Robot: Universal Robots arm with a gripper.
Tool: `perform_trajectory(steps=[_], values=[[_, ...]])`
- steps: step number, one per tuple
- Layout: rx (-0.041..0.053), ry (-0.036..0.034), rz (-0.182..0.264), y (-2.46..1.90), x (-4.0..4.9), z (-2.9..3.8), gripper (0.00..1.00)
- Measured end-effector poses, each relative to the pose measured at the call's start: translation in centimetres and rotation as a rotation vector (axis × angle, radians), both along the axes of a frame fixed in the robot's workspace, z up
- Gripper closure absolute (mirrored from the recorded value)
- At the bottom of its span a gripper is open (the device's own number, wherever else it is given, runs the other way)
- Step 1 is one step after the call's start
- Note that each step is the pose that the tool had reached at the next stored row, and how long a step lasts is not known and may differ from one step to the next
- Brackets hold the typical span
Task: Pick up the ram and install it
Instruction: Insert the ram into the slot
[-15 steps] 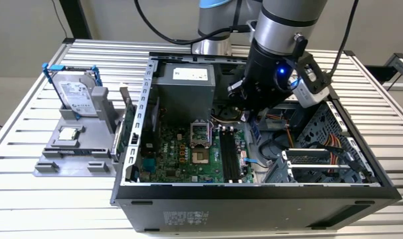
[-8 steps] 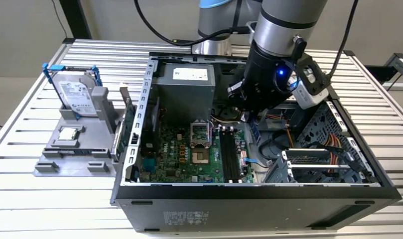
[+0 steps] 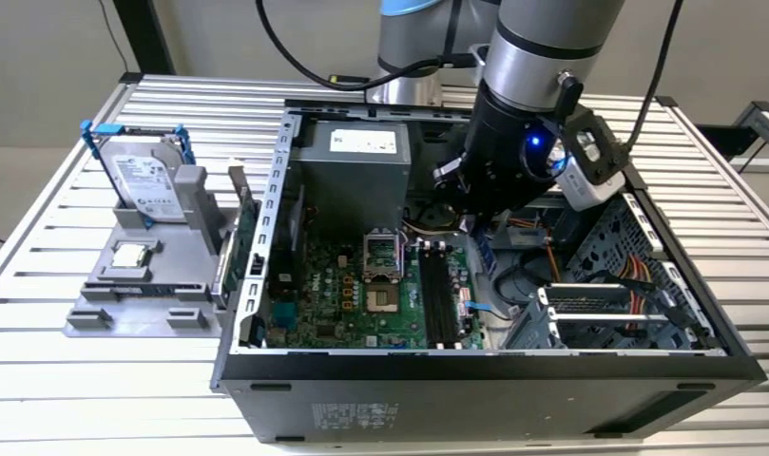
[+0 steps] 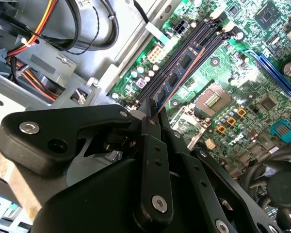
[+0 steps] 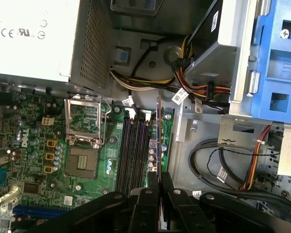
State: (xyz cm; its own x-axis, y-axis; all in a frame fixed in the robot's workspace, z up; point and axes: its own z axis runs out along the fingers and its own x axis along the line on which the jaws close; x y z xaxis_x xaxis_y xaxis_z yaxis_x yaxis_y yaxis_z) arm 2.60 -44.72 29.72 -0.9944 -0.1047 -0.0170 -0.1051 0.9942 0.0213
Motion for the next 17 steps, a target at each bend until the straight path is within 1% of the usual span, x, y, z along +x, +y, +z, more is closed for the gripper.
perform_trajectory(steps=[10, 17], values=[[0.0000, 0.0000, -0.001, 0.00, 0.00, -0.37, 1.00], [0.0000, 0.0000, -0.001, 0.00, 0.00, -0.42, 1.00]])
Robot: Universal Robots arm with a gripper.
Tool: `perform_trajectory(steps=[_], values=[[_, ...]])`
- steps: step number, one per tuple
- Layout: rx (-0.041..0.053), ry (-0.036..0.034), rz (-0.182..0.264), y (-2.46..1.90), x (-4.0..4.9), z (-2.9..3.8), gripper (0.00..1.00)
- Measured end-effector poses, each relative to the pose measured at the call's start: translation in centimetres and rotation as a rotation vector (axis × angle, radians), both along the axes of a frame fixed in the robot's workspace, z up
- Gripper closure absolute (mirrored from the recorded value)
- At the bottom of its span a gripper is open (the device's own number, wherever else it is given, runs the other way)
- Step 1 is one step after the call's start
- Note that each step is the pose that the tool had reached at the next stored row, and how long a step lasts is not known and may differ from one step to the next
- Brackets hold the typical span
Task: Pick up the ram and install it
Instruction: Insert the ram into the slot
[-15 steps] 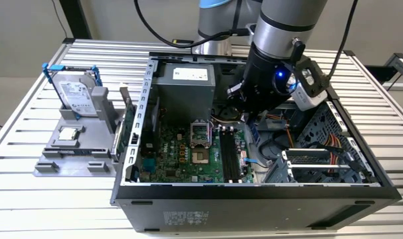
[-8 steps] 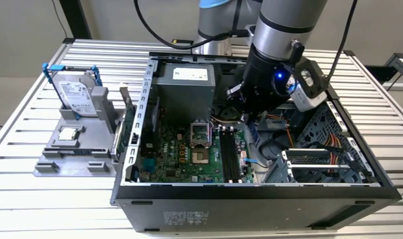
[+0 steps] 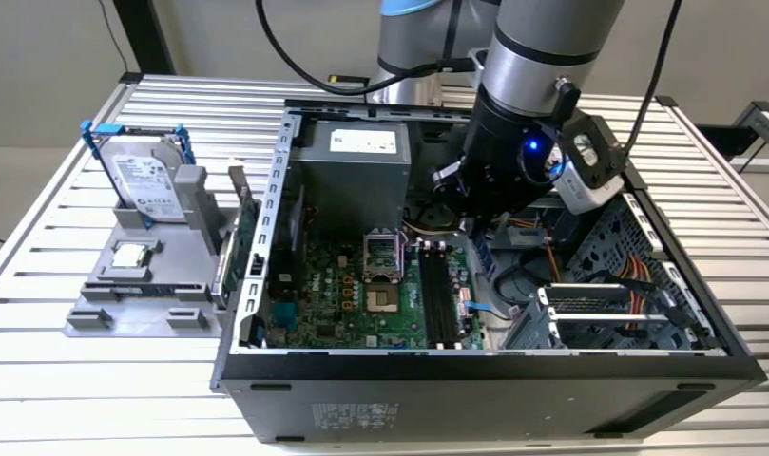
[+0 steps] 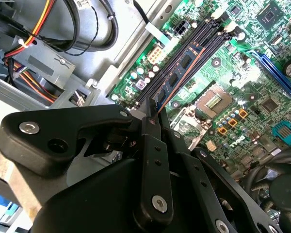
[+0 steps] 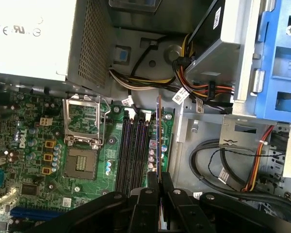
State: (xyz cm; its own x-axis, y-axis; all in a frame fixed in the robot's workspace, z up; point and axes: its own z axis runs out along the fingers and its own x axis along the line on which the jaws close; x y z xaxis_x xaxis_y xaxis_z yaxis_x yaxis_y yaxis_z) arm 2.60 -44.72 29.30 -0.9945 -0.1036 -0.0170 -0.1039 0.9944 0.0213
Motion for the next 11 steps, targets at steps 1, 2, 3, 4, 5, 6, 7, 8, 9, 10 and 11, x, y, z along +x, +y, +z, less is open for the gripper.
perform_trajectory(steps=[1, 2, 3, 4, 5, 6, 7, 8, 9, 10, 11], values=[[0.0000, 0.0000, 0.000, 0.00, 0.00, 0.00, 1.00], [0.0000, 0.0000, 0.000, 0.00, 0.00, -0.01, 1.00], [0.0003, -0.0001, 0.000, 0.00, 0.00, -0.04, 1.00], [0.0006, -0.0001, 0.000, 0.01, 0.00, -0.09, 1.00], [0.0004, -0.0001, 0.000, 0.00, 0.00, -0.16, 1.00], [0.0001, 0.0000, 0.000, 0.00, 0.00, -0.22, 1.00], [0.0000, 0.0000, -0.001, 0.00, 0.00, -0.29, 1.00], [0.0001, 0.0001, -0.005, 0.00, 0.00, -0.38, 1.00], [0.0000, 0.0000, -0.011, 0.00, 0.00, -0.49, 1.00], [0.0000, 0.0000, -0.019, 0.00, 0.00, -0.59, 1.00], [0.0001, 0.0000, -0.026, 0.00, 0.00, -0.68, 1.00]])
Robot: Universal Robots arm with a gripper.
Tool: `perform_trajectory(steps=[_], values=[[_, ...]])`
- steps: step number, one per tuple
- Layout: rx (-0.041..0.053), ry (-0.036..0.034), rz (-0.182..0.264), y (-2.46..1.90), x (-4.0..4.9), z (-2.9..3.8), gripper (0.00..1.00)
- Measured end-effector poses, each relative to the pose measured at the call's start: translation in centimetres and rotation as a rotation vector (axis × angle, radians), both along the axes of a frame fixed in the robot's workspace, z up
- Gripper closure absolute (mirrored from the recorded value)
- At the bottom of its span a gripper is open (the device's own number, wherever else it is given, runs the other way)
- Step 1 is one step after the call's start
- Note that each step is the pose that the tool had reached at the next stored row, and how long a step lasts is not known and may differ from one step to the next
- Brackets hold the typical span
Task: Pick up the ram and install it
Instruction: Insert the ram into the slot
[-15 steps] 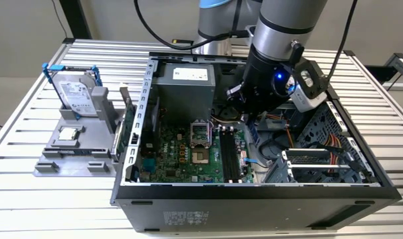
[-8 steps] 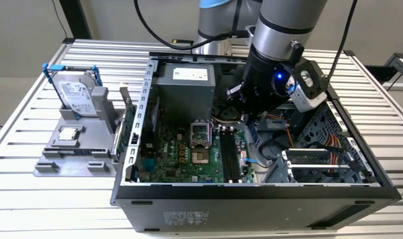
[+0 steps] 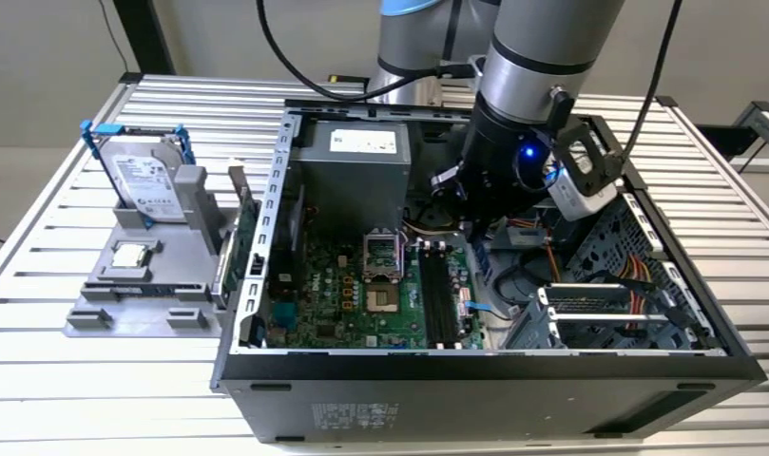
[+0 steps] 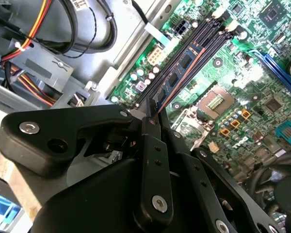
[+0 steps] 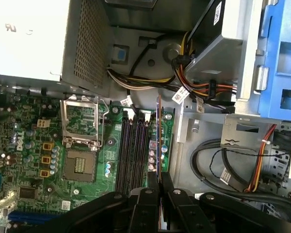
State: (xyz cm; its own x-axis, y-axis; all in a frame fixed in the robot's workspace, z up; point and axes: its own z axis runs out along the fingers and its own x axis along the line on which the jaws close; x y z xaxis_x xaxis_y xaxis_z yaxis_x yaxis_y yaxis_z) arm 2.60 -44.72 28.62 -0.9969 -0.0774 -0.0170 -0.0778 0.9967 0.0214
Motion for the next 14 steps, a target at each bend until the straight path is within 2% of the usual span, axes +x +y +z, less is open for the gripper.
perform_trajectory(steps=[14], values=[[-0.0002, -0.0027, -0.069, 0.00, 0.00, -1.27, 1.00]])
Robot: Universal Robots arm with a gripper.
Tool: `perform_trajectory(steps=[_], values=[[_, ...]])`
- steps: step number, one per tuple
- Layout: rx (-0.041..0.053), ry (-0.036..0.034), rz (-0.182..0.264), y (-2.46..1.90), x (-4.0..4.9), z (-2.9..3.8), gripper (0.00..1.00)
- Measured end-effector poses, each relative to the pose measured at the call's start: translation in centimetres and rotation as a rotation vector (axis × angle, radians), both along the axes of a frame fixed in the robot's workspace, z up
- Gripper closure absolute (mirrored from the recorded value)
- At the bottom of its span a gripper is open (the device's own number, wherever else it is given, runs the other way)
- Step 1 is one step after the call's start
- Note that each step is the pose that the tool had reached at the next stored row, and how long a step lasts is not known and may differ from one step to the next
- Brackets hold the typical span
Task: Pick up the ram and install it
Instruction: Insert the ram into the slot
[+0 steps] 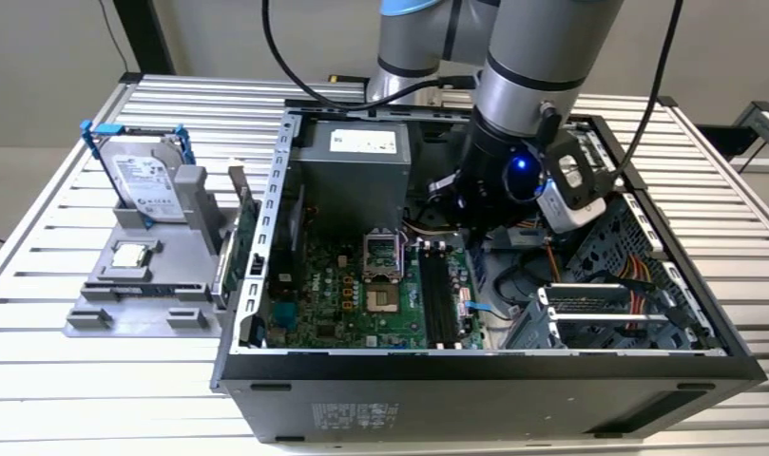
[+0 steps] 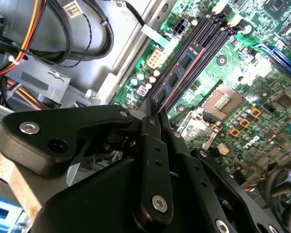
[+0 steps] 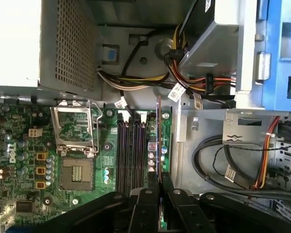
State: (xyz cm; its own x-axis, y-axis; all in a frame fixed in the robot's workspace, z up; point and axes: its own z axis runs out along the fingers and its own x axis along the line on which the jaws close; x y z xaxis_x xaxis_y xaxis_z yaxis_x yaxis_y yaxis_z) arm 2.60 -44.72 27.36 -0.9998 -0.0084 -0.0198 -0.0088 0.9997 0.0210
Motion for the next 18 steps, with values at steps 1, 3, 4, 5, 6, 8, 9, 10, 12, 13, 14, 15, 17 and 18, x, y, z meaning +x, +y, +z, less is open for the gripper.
perform_trajectory(steps=[1, 3, 4, 5, 6, 8, 9, 10, 12, 13, 14, 15, 17, 18], values=[[0.0001, -0.0001, -0.001, 0.00, 0.00, -0.09, 1.00], [-0.0003, 0.0011, -0.002, -0.01, -0.01, -0.11, 1.00], [0.0000, 0.0021, -0.002, -0.01, -0.01, -0.14, 1.00], [0.0003, 0.0023, -0.002, 0.00, -0.01, -0.21, 1.00], [0.0003, 0.0023, -0.003, 0.00, 0.00, -0.26, 1.00], [0.0002, 0.0024, -0.004, -0.01, 0.00, -0.41, 1.00], [0.0001, 0.0024, -0.004, 0.00, 0.00, -0.46, 1.00], [0.0000, 0.0024, -0.005, -0.01, 0.00, -0.54, 1.00], [-0.0002, 0.0025, -0.005, -0.01, 0.00, -0.60, 1.00], [-0.0001, 0.0025, -0.005, -0.01, 0.00, -0.60, 1.00], [-0.0001, 0.0026, -0.005, -0.01, 0.00, -0.60, 1.00], [-0.0002, 0.0026, -0.005, -0.01, 0.00, -0.60, 1.00], [0.0001, 0.0025, -0.005, -0.02, 0.00, -0.64, 1.00], [0.0003, 0.0025, -0.005, -0.05, 0.00, -0.66, 1.00]])
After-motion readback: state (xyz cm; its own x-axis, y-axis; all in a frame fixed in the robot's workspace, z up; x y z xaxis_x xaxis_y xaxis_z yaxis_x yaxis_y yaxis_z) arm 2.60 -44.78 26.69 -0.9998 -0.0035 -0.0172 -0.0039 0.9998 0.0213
